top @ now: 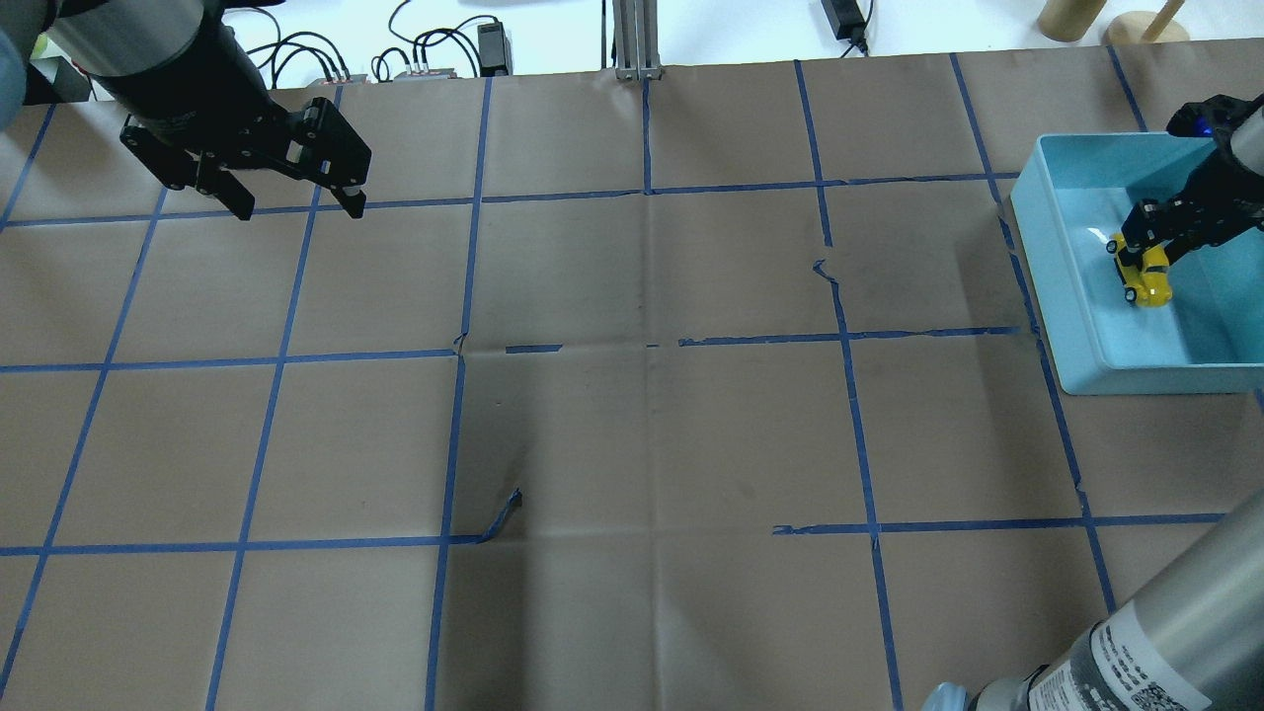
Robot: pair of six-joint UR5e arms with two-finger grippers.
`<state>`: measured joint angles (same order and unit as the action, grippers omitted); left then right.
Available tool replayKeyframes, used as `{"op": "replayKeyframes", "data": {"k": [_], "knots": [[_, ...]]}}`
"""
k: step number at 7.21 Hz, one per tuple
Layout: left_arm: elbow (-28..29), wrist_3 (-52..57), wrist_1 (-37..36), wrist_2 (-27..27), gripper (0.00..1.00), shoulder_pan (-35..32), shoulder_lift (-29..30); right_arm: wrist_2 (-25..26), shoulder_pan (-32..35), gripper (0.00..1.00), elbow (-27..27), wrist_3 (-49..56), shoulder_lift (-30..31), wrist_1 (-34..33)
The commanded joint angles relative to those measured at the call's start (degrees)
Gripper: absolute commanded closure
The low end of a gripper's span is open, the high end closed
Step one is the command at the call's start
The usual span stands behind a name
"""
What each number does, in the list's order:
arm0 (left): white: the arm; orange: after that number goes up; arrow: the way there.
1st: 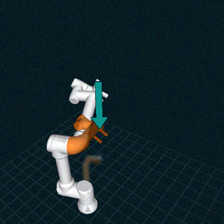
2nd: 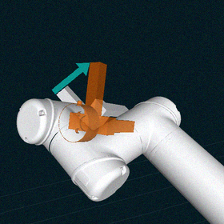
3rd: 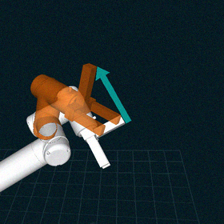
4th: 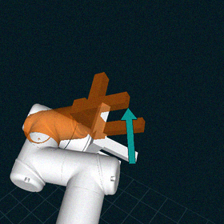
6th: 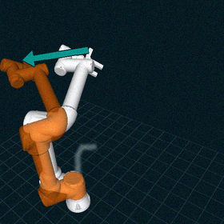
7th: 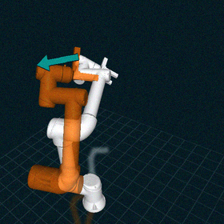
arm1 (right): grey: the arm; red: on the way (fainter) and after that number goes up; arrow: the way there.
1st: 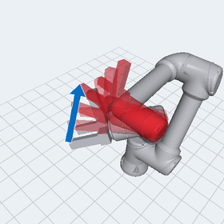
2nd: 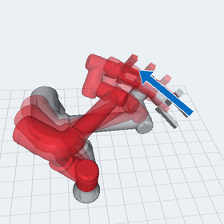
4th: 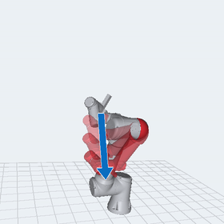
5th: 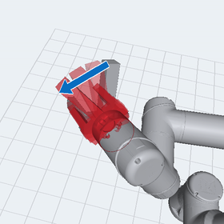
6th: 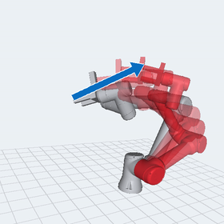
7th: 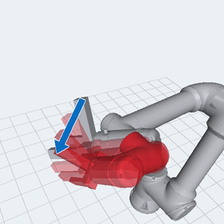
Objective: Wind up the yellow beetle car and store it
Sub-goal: 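Open the right gripper to release the car inside the bin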
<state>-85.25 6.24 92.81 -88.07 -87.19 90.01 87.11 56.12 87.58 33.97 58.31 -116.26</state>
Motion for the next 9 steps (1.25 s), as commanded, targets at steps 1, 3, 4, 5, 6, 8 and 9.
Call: {"op": "replayKeyframes", "data": {"k": [1,3,4,5,6,8,9], "knots": [[0.0,0.0,0.18,-0.09,0.01,0.0,-0.01,0.08,0.13,0.0,-0.82,-0.74,2.76,3.81],[0.09,0.0,0.0,0.09,0.01,0.0,0.17,-0.01,1.7,0.0,-5.38,-2.59,8.02,10.59],[0.0,0.0,0.0,0.0,0.01,0.0,0.08,-0.01,5.11,0.0,-7.75,-2.51,10.83,15.84],[0.0,0.0,0.0,0.09,0.01,0.0,0.25,0.08,8.53,0.0,-10.65,-1.81,14.86,25.46],[0.0,0.0,0.0,0.09,0.01,0.0,0.17,0.95,12.22,0.0,-13.64,-1.54,18.38,33.39],[0.09,0.0,0.0,0.18,0.01,0.0,0.43,5.85,24.32,0.0,-18.57,-0.14,20.08,38.02],[0.0,0.0,0.0,0.09,0.01,0.0,0.17,6.49,29.61,0.0,-18.59,-1.0,20.52,38.47]]}}
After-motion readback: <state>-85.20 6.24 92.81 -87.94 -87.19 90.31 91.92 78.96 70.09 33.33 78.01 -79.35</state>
